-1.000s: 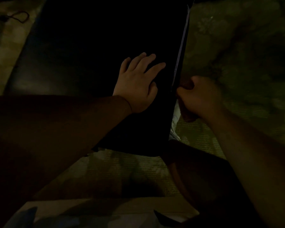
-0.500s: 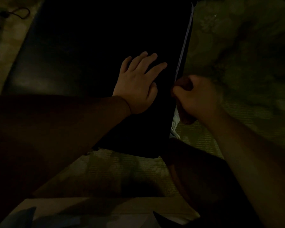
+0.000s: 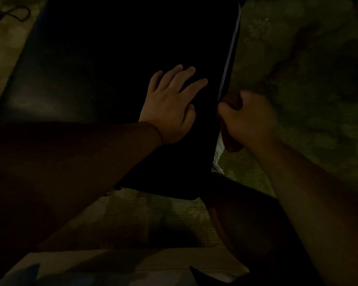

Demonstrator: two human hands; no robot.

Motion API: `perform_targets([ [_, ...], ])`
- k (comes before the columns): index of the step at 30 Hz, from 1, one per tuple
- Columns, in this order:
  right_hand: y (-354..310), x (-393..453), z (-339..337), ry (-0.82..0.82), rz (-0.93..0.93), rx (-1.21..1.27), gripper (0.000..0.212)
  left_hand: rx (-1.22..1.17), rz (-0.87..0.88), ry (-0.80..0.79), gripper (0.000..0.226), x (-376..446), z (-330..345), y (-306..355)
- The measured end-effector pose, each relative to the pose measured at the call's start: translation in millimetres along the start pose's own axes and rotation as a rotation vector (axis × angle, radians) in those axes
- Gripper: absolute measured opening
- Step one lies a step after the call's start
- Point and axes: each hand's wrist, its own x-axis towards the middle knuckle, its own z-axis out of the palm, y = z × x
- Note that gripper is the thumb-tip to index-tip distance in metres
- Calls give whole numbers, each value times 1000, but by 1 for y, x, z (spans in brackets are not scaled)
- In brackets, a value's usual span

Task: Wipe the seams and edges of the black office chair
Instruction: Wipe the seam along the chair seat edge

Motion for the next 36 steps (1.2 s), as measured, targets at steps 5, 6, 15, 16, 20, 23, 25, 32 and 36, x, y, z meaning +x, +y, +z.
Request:
perform_targets([
  [5,0,3,0,-4,19,68,19,-10,2,-12,59,-1,0,0],
  [6,-1,3,0,-7,9,74,18,-7,0,-15,60,-1,0,0],
  [15,4,6,3,38,78,85,29,-9,-7,-31,62,0,-3,1],
  [16,1,5,3,15,56,107,27,-5,-4,-29,62,0,-3,1],
  [20,5,10,3,34,43,81,21,10,1,-29,62,1,-4,1],
  [23,10,11,1,26,77,116,22,10,3,-25,62,1,-3,3],
  [25,3,11,1,-20,20,150,19,8,-5,-42,63,1,-4,2],
  [32,2,14,-4,-19,57,104,25,-3,-9,-50,63,1,-6,3],
  [36,-9,14,-4,-62,32,128,25,-18,-18,-89,64,4,-10,3],
])
